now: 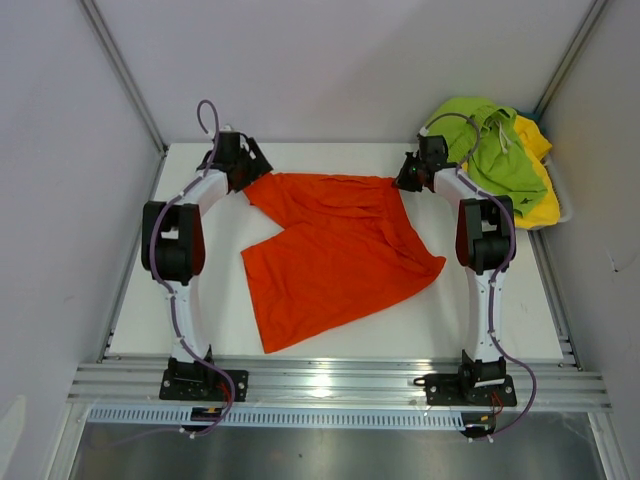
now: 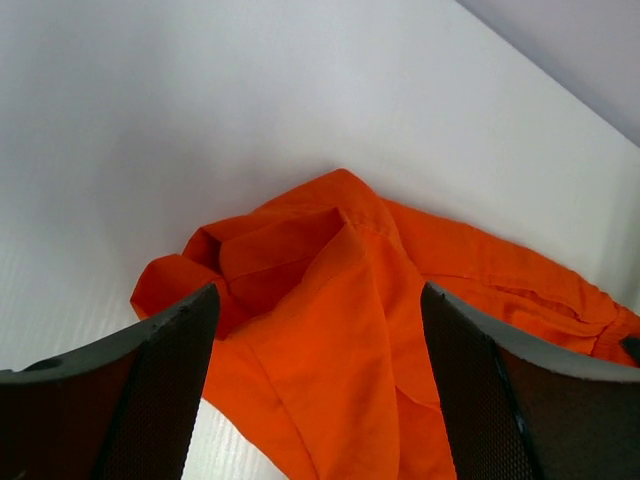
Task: Fold and stack the shorts
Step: Flatten the shorts out
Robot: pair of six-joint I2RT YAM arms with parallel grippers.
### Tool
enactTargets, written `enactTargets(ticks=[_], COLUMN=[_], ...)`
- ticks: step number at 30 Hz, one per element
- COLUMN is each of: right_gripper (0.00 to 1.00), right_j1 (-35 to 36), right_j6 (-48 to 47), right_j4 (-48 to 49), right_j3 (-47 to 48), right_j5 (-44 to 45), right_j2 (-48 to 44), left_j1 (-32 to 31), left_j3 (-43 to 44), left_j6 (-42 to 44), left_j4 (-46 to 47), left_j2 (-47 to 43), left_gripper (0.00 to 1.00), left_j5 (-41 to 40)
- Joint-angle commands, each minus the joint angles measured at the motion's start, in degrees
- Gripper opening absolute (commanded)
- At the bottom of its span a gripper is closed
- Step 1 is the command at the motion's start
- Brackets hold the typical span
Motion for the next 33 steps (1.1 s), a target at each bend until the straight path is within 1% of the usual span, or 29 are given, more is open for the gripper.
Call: enactTargets(ticks=[1,2,5,7,8,10,11,12,13,15,16,17,19,20,21,26,27,29,31,33], right_gripper=[0.0,0.0,0.0,0.0,0.0,0.0,0.0,0.0,0.0,0.0,0.0,0.0,0.0,0.0,0.0,0.0,0.0,0.0,0.0,0.0], right_j1=[-0.5,-0.5,-0.5,-0.5,-0.5,-0.7,-0.9,-1.1,-1.2,-1.2,-1.2,-1.3,-1.3,-1.4,-1.3,-1.7,-1.8,-2.1,-2.6,-3.2], right_j6=[0.0,0.0,0.1,0.3,0.4,0.7,0.8,1.0,1.3,1.4,1.6,1.7,2.1,2.2,2.3,3.7,4.0,5.4,6.4,7.9], right_j4=[2.2,2.1,2.3,2.4,2.4,2.3,2.3,2.5,2.6,2.5,2.6,2.6,2.4,2.4,2.5,1.3,1.4,2.3,3.0,3.6], right_j3=[2.2,2.2,2.3,2.3,2.5,2.8,3.0,3.1,3.2,3.3,3.3,3.6,4.0,4.1,4.3,6.6,7.0,7.2,7.6,7.8], right_j5=[0.7,0.6,0.4,0.3,0.1,-0.2,-0.3,-0.4,-0.5,-0.4,-0.4,-0.4,-0.5,-0.5,-0.5,-0.1,0.2,0.9,2.4,2.9], right_j2=[0.6,0.6,0.7,0.7,0.8,1.0,1.1,1.1,1.1,1.1,0.9,0.9,1.0,1.0,1.0,2.5,2.6,3.0,3.4,4.1], left_j1=[0.3,0.4,0.4,0.4,0.4,0.4,0.4,0.4,0.4,0.4,0.4,0.4,0.4,0.4,0.4,0.4,0.4,0.4,0.4,0.4], left_j3=[-2.5,-5.2,-6.0,-5.3,-4.8,-4.5,-5.4,-5.7,-6.2,-8.4,-9.5,-10.0,-12.0,-12.1,-12.9,-16.5,-19.1,-21.2,-24.0,-28.4], left_j6=[-0.9,-0.9,0.7,2.1,2.2,2.3,2.3,2.2,2.3,2.2,2.2,2.3,2.5,2.4,2.4,2.5,2.3,1.5,0.3,-0.7], left_j4=[-0.1,0.8,3.3,3.5,3.2,3.0,3.0,3.3,3.5,4.3,4.6,5.2,6.0,6.0,5.7,5.6,5.5,5.2,2.5,0.2], left_j2=[-3.2,-4.1,-5.3,-4.8,-4.4,-3.4,-3.2,-3.2,-3.4,-3.9,-4.2,-4.8,-5.3,-5.5,-5.7,-9.1,-11.7,-14.6,-18.2,-20.2], left_gripper=[0.84,0.84,0.82,0.77,0.71,0.66,0.6,0.58,0.51,0.43,0.37,0.34,0.17,0.06,0.0,0.0,0.0,0.0,0.0,0.0], left_j5=[-1.6,-2.3,-2.4,-1.1,-0.5,0.6,1.0,1.1,1.1,1.3,1.4,1.6,2.5,2.6,3.1,3.5,3.3,3.0,1.6,2.4])
